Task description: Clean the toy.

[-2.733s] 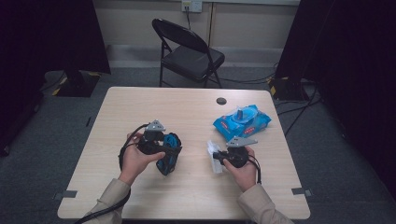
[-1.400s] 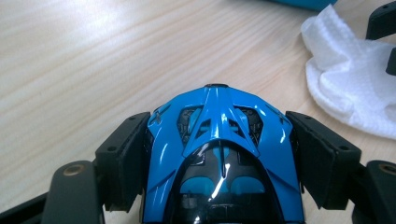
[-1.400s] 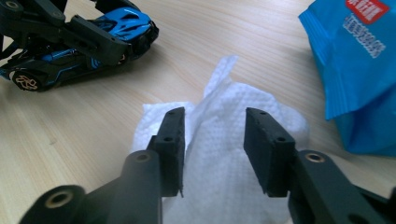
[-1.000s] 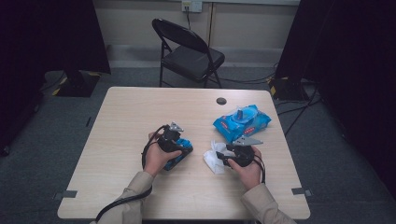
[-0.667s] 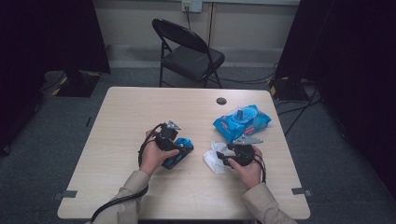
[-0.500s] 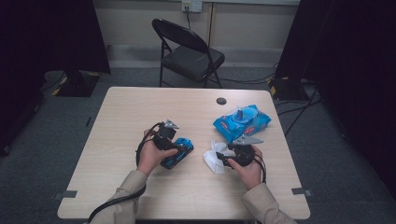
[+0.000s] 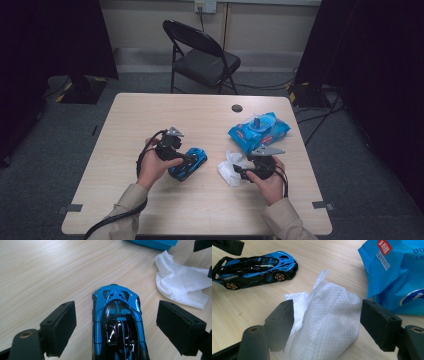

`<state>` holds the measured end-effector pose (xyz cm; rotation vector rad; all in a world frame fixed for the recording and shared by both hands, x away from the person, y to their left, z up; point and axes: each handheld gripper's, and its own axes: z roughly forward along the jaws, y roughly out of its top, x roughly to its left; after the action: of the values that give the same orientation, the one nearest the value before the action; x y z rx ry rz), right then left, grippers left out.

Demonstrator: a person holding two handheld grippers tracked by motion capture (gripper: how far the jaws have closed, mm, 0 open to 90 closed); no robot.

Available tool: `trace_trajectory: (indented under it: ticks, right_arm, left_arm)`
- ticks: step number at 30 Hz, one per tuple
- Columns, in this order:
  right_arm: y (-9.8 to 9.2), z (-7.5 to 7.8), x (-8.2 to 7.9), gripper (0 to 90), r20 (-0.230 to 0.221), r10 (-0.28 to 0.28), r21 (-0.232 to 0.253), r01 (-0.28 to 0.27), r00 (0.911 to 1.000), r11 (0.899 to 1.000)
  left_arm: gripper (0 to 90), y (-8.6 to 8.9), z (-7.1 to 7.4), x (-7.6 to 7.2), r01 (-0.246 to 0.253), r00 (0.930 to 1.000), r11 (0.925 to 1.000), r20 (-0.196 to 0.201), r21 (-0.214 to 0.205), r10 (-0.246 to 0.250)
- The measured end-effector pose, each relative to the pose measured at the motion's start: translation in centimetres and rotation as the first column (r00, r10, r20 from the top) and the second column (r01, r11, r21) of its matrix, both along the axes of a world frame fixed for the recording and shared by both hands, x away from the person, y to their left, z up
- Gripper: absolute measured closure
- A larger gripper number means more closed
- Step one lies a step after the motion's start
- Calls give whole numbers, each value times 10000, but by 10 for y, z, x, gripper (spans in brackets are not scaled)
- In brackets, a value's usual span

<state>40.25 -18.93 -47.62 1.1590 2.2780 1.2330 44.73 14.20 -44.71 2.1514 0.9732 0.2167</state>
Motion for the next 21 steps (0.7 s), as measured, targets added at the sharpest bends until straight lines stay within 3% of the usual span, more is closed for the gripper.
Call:
trace_trajectory:
  ticks: [21]
  right_arm:
    - [-17, 7, -8, 198, -16, 250, -102, -250, 9997, 9996]
  left_arm:
    - [162, 33, 5, -21, 197, 9998, 9998, -32, 73, -197]
